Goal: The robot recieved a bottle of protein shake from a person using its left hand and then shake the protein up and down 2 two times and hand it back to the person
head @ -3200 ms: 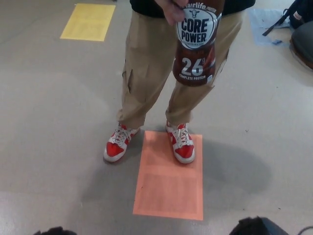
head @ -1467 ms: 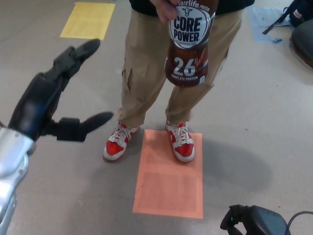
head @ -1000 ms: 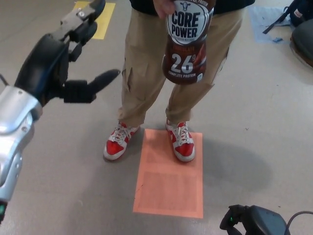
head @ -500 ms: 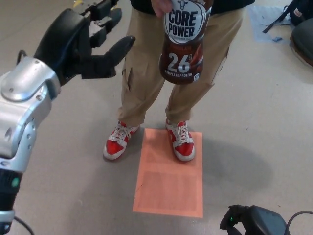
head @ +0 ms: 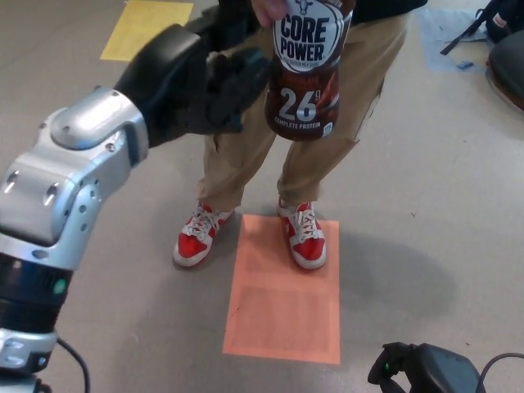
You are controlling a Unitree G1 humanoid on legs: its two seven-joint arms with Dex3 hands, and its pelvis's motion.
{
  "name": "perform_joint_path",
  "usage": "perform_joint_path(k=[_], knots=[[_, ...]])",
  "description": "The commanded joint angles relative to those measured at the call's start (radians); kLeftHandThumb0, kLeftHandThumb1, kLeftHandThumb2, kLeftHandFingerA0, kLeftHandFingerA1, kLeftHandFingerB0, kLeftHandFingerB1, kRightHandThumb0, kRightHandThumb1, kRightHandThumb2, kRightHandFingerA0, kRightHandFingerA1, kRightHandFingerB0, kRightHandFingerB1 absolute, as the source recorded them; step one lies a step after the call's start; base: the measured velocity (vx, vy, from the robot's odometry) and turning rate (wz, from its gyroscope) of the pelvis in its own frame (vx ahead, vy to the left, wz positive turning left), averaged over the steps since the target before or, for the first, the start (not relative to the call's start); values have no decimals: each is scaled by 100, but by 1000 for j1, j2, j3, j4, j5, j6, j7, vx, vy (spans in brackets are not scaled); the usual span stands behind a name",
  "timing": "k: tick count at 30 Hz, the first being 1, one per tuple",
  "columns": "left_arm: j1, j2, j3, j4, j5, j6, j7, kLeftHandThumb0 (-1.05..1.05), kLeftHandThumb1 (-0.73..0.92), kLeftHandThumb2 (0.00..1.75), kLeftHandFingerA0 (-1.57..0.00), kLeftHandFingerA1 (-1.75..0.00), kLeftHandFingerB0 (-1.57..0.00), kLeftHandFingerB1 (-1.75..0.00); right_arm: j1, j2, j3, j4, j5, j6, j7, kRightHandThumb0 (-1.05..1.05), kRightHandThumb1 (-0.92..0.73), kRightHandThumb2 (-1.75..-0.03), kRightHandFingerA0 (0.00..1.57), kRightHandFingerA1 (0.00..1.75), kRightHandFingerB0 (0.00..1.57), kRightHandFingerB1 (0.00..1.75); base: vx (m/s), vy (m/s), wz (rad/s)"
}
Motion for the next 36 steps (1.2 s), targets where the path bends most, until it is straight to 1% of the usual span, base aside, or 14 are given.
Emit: perform_joint_path(k=[1, 4, 13, 16, 17, 18, 19, 22, 23, 25, 29, 32, 33, 36], knots=[[-127, -31, -83, -62, -178, 598, -80, -92, 56, 93, 0, -11, 0, 0, -11, -22, -1, 23, -27, -40, -31, -52, -61, -104, 96, 95, 89, 76, 0, 0, 0], [-144, -35, -86, -50, -178, 614, -88, -91, 55, 92, 0, -9, 0, 0, -12, -21, -4, 23, -23, -38, -25, -51, -59, -106, 93, 93, 88, 75, 0, 0, 0], [-186, -51, -81, -25, -160, 636, -91, -91, 57, 93, 0, -9, 0, 0, -15, -16, -12, 25, -14, -43, -11, -51, -58, -109, 97, 101, 88, 77, 0, 0, 0], [-202, -57, -70, -5, -154, 631, -91, -90, 56, 92, 0, -9, 0, 0, -15, -17, -5, 25, -23, -38, -19, -51, -60, -107, 91, 93, 88, 76, 0, 0, 0], [-205, -56, -73, -4, -146, 620, -93, -90, 56, 92, 0, -10, 0, 0, -16, -17, -5, 25, -23, -36, -19, -51, -55, -115, 92, 95, 86, 81, 0, 0, 0], [-210, -56, -77, -3, -136, 610, -94, -91, 56, 92, 0, -8, 0, 0, -16, -17, -5, 25, -24, -37, -26, -51, -59, -107, 95, 93, 90, 74, 0, 0, 0], [-215, -57, -78, 0, -129, 604, -94, -92, 57, 92, 0, -7, 0, 0, -16, -16, -3, 25, -27, -37, -37, -51, -58, -108, 98, 100, 90, 75, 0, 0, 0], [-217, -60, -76, -2, -109, 578, -85, -91, 57, 91, 0, -7, 0, 0, -15, -14, -8, 27, -23, -38, -37, -52, -54, -116, 102, 105, 87, 83, 0, 0, 0], [-221, -68, -67, 3, -106, 586, -70, -88, 54, 89, 0, -6, 0, 0, -15, -13, -10, 27, -22, -36, -35, -52, -57, -110, 100, 101, 88, 77, 0, 0, 0], [-234, -88, -48, 14, -90, 604, -30, -86, 52, 88, 0, -6, 0, 0, -15, -11, -14, 27, -19, -35, -33, -51, -54, -116, 100, 103, 87, 83, 0, 0, 0], [-237, -90, -42, 16, -62, 588, -17, -86, 52, 88, 0, -8, 0, 0, -16, -8, -14, 29, -22, -38, -23, -50, -56, -111, 101, 102, 90, 76, 0, 0, 0], [-236, -121, -24, 22, -20, 577, 48, -82, 50, 85, 0, -4, 0, 0, -19, -9, -11, 32, -31, -32, -17, -49, -53, -114, 100, 100, 86, 82, 0, 0, 0], [-235, -136, -11, 29, -10, 577, 70, -78, 47, 83, 0, -4, 0, -3, -19, -11, -9, 31, -36, -30, -18, -49, -56, -109, 100, 100, 88, 75, 0, 0, 0], [-215, -147, -22, 30, 50, 508, 108, -80, 47, 83, 0, 0, 0, 0, -23, -9, -4, 33, -45, -31, -23, -49, -54, -117, 102, 101, 87, 81, 0, 0, 0]])
